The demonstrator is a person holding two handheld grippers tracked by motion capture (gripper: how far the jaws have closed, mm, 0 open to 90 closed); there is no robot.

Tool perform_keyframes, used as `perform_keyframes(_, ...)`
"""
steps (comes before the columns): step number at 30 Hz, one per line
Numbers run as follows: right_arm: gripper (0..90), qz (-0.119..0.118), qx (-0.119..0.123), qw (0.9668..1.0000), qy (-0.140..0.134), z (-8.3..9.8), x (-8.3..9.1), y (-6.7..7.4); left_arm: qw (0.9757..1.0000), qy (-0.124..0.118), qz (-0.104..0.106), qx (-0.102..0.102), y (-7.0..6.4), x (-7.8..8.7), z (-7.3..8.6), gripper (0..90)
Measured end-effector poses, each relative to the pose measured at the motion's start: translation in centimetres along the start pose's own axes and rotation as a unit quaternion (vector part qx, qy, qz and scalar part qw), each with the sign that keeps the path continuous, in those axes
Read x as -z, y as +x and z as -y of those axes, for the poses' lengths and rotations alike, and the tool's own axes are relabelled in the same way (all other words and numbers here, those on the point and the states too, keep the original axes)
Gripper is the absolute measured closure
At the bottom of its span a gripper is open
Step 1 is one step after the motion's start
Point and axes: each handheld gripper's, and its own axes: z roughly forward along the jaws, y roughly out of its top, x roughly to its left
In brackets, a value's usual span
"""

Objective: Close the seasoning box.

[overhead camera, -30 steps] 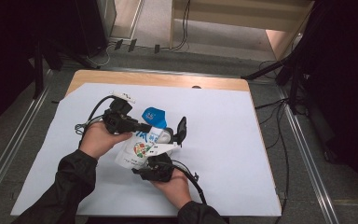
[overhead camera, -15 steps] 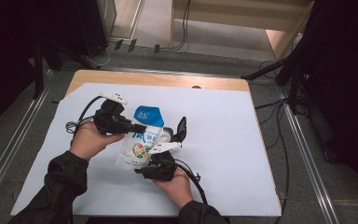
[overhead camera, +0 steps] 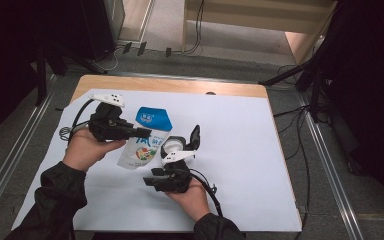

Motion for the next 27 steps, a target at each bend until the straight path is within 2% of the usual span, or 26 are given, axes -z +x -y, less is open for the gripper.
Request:
perform_keyframes(6, 54.7, -0.005, 0.004, 1.0, -0.007, -0.2, 0.4, 0.1, 0.9997, -0.012, -0.017, 0.008, 0.6, 1.1, 0.4, 90.0)
perform_keyframes(13, 53.4, -0.008, 0.01, 0.9999, -0.003, -0.2, 1.0, 0.6, 0.9979, -0.025, -0.057, 0.017, 1.1, 2.1, 1.2, 90.0)
perform_keyframes(21, 52.7, -0.002, 0.031, 0.9995, -0.01, -0.5, 2.8, 0.7, 0.9958, -0.037, -0.072, 0.043, 2.4, 3.1, 1.8, 90.0)
perform_keyframes(27, 52.5, 0.003, 0.027, 0.9995, -0.016, -0.2, 4.6, 0.1, 0.9935, -0.045, -0.087, 0.058, 3.9, 3.0, 2.2, 90.0)
